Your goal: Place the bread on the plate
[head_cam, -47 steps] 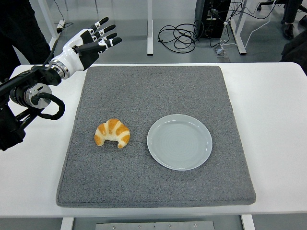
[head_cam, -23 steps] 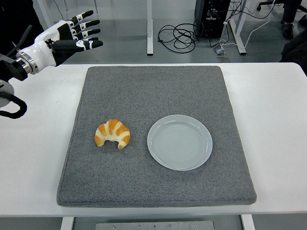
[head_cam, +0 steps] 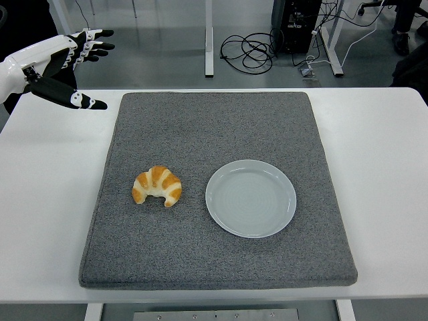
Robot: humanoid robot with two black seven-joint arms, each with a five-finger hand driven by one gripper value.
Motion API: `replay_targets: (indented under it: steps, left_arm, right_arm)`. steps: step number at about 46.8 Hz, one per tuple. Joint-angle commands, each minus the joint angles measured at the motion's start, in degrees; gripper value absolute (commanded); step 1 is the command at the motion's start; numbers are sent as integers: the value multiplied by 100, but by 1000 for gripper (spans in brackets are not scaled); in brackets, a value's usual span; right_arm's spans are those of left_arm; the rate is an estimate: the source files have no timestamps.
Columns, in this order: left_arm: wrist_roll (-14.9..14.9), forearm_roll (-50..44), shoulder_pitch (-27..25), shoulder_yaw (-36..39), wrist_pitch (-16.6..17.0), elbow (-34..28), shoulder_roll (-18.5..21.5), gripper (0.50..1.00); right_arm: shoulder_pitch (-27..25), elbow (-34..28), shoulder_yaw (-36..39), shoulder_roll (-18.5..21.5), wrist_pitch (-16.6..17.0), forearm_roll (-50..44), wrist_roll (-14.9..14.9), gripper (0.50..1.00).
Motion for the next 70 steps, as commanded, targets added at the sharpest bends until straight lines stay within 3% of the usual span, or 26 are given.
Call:
replay_targets:
  steps: [1,9,16,23,26,33,39,70]
  left_arm:
    - [-91,277,134,7,1,-116,12,975]
    - [-346,1437,345,-10,10,-345,3,975]
    - [-337,1913,520,7,62,-345,-278,975]
    - [-311,2694,933,7,457,-318,-770,971]
    - [-302,2844,1074,7,476,-310,-928,971]
    - [-240,3055,1224,235,528,-275,-1008,971]
    - [-188,3538,1250,411,836,-187,-1052,972]
    - [-179,3618,1452,534,1240,235,-1676,972]
  right_arm:
    - [-5,0,-2,0,0,0,0,1000]
    - [-5,0,-2,0,0,0,0,1000]
    - [-5,0,-2,0,0,0,0,1000]
    - [4,0,-2,0,0,0,-1,1000]
    - [4,0,-2,0,0,0,0,1000]
    - [-5,0,-2,0,0,0,0,1000]
    - [4,0,-2,0,0,0,0,1000]
    - [-5,0,7,0,9,0,-9,1000]
